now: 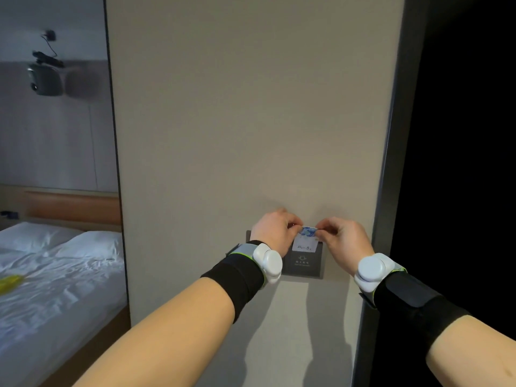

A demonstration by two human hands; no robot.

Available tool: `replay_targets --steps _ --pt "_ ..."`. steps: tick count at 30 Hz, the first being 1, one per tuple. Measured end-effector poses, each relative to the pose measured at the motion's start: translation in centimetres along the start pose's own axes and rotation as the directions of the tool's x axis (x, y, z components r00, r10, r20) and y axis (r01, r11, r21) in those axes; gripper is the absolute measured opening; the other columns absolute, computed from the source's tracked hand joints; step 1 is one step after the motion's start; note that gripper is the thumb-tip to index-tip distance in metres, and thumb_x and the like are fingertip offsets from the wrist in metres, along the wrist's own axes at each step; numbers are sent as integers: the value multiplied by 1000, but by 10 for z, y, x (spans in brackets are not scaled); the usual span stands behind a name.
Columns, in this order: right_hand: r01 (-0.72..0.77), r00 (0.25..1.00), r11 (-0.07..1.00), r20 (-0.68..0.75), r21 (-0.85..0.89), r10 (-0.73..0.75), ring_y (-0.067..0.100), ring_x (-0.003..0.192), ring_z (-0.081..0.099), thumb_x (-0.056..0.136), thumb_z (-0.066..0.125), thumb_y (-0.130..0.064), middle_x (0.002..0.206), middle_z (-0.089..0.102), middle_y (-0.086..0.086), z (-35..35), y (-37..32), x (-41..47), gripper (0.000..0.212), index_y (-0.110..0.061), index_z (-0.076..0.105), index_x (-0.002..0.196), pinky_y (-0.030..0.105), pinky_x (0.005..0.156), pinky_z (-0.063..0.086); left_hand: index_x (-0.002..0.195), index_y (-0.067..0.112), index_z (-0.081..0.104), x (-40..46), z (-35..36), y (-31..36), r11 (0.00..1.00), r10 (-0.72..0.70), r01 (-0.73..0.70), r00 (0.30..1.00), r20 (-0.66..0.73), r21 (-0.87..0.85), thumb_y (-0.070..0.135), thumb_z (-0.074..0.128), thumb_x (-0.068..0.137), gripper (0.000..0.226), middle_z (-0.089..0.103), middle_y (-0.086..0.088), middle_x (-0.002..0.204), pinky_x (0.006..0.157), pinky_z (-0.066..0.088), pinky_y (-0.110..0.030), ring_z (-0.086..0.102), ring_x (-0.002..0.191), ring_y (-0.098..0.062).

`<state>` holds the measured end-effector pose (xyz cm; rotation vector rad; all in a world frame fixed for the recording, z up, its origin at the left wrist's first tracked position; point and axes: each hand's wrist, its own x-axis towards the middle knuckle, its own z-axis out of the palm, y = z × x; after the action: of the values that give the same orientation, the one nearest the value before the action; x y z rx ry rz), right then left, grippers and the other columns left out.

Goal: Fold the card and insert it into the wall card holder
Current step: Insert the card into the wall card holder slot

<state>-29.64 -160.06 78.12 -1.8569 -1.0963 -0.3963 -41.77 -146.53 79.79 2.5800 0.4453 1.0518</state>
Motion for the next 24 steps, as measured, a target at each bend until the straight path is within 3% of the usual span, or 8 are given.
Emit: replay_targets --steps 4,8,12,17,24 --pt "-11 1000 1000 12 -5 11 22 78 70 85 72 -13 80 76 -1 4 3 -1 7 -18 76 84 35 74 55 98 31 73 1 6 -4 999 -22 22 1000 -3 25 34 55 93 19 52 7 90 61 38 -28 52 80 -16" --pt "-4 1000 1000 4 7 4 22 84 71 86 71 -9 86 77 -1 9 6 -2 11 -17 77 92 36 81 56 100 30 73 0 9 -8 998 -27 26 1000 7 52 34 55 93 21 55 5 93 64 38 -28 58 86 -20" --pt "33 999 999 -1 -40 -33 24 84 68 85 71 -7 87 74 1 14 9 -7 12 -16 77 90 36 78 54 102 29 73 -4 13 -9 991 5 -6 1000 9 134 35 53 94 22 59 2 102 64 38 -29 60 91 -22" --pt "99 994 988 -23 -120 -103 25 83 59 80 75 -3 80 56 -1 16 10 -9 9 -10 78 85 32 71 43 109 31 71 -12 17 -13 964 80 -85 996 28 251 30 48 93 29 59 1 103 62 38 -29 61 90 -25" --pt "135 989 982 -37 -131 -141 32 85 60 81 76 -2 82 62 12 20 14 -15 6 -7 78 84 40 72 49 113 29 68 -23 22 -16 938 116 -126 992 50 322 26 45 91 32 59 -1 101 61 36 -31 62 87 -29"
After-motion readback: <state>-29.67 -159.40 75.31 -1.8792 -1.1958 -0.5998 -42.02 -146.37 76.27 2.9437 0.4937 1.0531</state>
